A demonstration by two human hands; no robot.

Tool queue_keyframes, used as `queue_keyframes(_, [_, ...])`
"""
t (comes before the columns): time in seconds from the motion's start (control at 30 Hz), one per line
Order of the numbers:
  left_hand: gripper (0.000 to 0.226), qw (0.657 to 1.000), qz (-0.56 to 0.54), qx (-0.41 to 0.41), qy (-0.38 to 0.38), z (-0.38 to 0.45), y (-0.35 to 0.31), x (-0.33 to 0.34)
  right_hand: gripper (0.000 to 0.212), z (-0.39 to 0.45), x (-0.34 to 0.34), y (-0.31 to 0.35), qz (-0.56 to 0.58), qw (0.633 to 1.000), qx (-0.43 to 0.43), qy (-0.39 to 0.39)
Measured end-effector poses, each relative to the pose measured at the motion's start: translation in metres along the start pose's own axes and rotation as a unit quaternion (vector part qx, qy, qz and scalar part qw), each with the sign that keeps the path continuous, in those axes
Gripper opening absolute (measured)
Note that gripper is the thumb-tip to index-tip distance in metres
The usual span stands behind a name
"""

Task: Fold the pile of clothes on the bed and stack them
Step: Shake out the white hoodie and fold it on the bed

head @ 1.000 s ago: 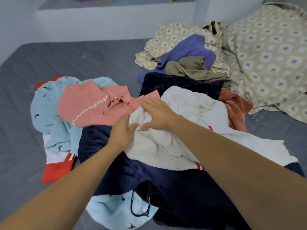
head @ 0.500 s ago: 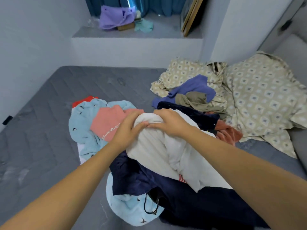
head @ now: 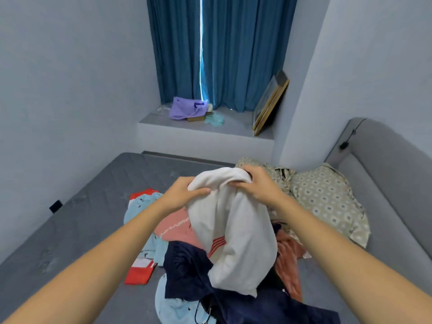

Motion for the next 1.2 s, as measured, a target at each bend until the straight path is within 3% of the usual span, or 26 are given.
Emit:
queue_keyframes(0.1, [0.030,0.998,-0.005,0.021,-0.057,-0.012,-0.044,-0.033,0.038,-0.008,-0.024,0.036,-0.015,1.000,-0.002,0.016])
queue_keyframes(0.27, [0.011,0.989,-0.045,0.082,-0.114,-0.032,-0.105,-0.068,0.039,-0.015,-0.033,0.087,0.007,0.998,-0.029,0.052])
queue_keyframes(0.53, [0.011,0.975,0.007,0.144,-0.167,-0.078,-0.149,-0.130,0.036,-0.020,0.006,0.146,0.118,0.987,-0.064,0.088])
queue_keyframes(0.63, [0.013,0.973,0.028,0.152,-0.171,-0.098,-0.145,-0.149,0.035,-0.024,0.031,0.166,0.123,0.983,-0.096,0.098])
queue_keyframes(0.8, [0.016,0.976,0.032,0.147,-0.159,-0.127,-0.118,-0.184,0.024,-0.025,0.084,0.194,0.149,0.975,-0.054,0.159])
queue_keyframes(1.03, [0.016,0.982,0.009,0.118,-0.148,-0.169,-0.055,-0.258,0.029,-0.019,0.156,0.248,0.134,0.981,-0.052,0.129])
queue_keyframes(1.2, [0.022,0.989,-0.061,0.036,-0.126,-0.196,-0.006,-0.303,0.027,-0.010,0.211,0.285,0.111,0.989,-0.041,0.093])
Point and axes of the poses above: each hand's wrist, its own z-axis towards the middle knuckle, its own x-axis out of the palm, y = z × x, the point moved 5 cm from there along z, towards the middle knuckle, and after that the axes turned 4 degrees about x, right-handed, at the moved point
